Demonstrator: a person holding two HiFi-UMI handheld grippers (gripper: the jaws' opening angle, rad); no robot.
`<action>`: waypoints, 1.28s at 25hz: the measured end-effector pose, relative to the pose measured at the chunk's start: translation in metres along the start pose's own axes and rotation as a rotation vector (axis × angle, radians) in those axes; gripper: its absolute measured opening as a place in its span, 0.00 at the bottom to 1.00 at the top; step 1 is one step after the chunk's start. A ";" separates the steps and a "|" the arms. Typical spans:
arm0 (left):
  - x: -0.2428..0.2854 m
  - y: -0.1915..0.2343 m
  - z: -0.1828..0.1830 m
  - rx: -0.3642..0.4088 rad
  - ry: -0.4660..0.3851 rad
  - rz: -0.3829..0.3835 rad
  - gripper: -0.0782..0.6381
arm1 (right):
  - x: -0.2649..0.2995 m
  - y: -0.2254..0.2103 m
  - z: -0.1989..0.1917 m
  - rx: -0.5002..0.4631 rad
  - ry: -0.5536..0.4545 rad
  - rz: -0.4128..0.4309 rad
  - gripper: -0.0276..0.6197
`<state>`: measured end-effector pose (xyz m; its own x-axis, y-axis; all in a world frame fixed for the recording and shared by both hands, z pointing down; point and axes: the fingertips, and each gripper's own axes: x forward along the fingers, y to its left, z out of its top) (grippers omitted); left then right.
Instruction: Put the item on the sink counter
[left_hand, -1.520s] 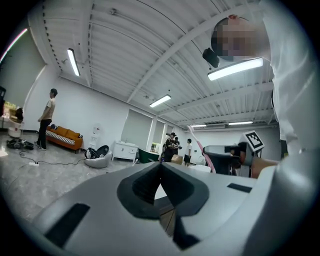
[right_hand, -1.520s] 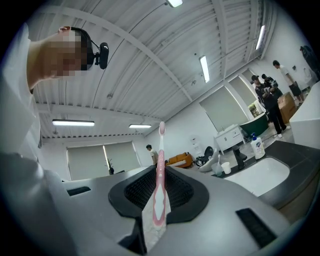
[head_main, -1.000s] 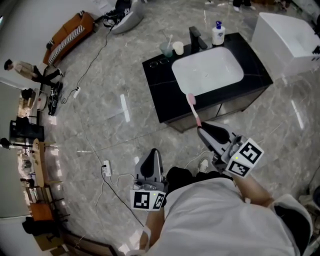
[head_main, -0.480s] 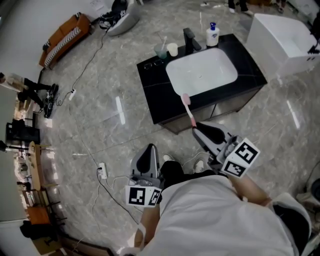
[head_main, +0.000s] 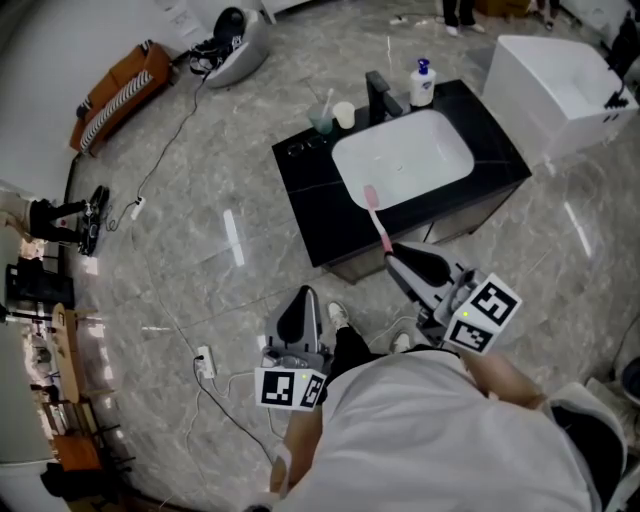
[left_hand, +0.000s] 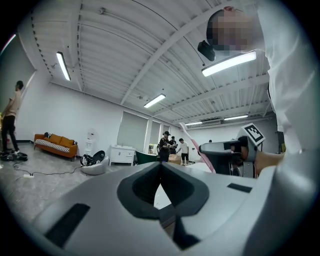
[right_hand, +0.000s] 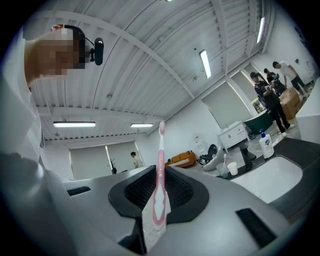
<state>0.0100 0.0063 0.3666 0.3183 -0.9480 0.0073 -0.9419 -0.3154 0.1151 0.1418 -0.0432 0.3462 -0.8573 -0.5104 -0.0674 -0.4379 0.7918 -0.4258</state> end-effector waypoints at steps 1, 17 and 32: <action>0.004 0.005 0.001 -0.004 -0.005 -0.009 0.11 | 0.006 0.000 0.001 -0.006 0.000 -0.006 0.16; 0.053 0.100 0.001 -0.072 -0.019 -0.100 0.11 | 0.095 -0.010 0.011 -0.038 -0.003 -0.087 0.16; 0.059 0.121 -0.012 -0.118 -0.006 -0.092 0.11 | 0.122 -0.018 0.022 -0.061 -0.009 -0.078 0.16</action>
<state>-0.0842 -0.0869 0.3926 0.4013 -0.9158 -0.0143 -0.8897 -0.3935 0.2314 0.0514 -0.1272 0.3254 -0.8173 -0.5746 -0.0446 -0.5195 0.7680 -0.3747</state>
